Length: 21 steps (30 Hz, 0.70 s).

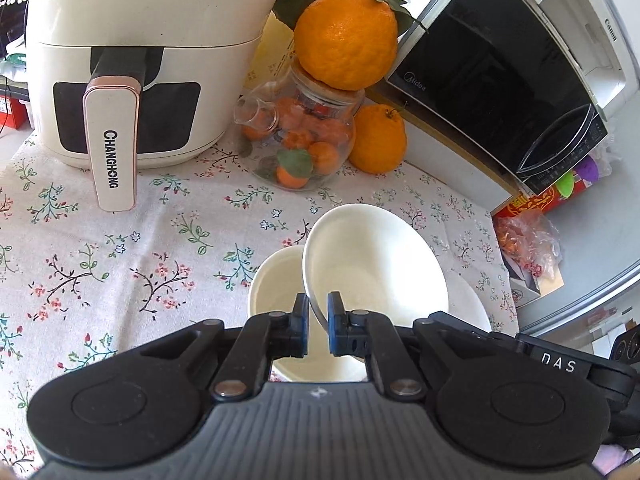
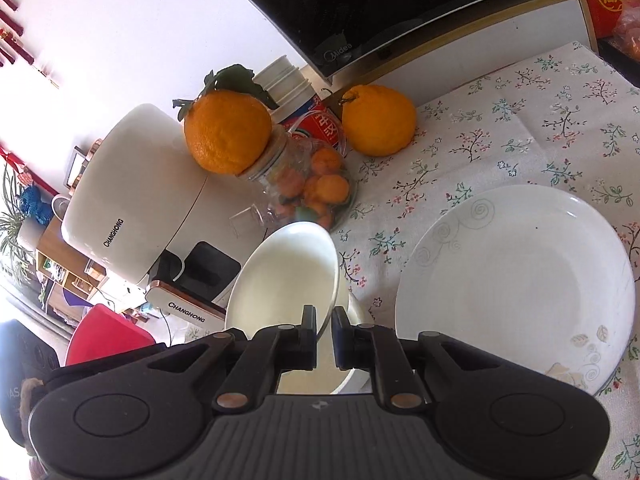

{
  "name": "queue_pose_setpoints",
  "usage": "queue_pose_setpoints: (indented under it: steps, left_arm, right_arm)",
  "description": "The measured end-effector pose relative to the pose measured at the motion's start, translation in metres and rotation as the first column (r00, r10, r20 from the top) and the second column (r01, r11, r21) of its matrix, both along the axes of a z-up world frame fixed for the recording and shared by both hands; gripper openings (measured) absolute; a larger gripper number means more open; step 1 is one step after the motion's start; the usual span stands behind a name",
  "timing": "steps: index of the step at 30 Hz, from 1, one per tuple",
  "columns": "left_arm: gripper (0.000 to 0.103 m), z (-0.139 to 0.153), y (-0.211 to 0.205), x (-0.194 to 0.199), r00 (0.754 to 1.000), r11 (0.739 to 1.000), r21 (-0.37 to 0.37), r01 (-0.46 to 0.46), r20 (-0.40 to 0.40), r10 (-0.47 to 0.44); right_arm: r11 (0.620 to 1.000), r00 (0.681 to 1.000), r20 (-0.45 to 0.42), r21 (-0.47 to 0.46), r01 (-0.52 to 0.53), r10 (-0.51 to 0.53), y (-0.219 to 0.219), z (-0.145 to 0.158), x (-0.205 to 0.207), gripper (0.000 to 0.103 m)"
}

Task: Organize plates and bowls
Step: 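Lower the small bowl into the nested bowls and open both tools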

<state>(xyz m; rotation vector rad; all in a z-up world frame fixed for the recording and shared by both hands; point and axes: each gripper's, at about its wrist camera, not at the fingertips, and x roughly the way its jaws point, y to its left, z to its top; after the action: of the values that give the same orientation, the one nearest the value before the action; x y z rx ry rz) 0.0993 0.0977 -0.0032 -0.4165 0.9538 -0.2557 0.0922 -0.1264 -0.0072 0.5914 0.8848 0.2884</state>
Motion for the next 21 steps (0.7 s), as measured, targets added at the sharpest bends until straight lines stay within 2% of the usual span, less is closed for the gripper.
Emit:
queue_pose_setpoints:
  steps: [7, 15, 21]
  left_arm:
    - [0.009, -0.008, -0.003, 0.001, 0.999, 0.997, 0.075, 0.029, -0.04, -0.027]
    - [0.009, -0.009, -0.011, 0.0, 0.998, 0.987, 0.149, 0.061, -0.041, -0.056]
    - [0.011, -0.01, -0.02, -0.001, 0.996, 0.968, 0.233, 0.093, -0.03, -0.088]
  right_arm:
    - [0.999, 0.998, -0.056, -0.032, -0.015, 0.013, 0.009, -0.014, -0.001, 0.008]
    - [0.999, 0.995, -0.095, -0.042, -0.018, 0.014, 0.009, -0.022, -0.001, 0.009]
    - [0.998, 0.994, -0.102, -0.054, -0.031, 0.025, 0.011, -0.023, -0.001, 0.009]
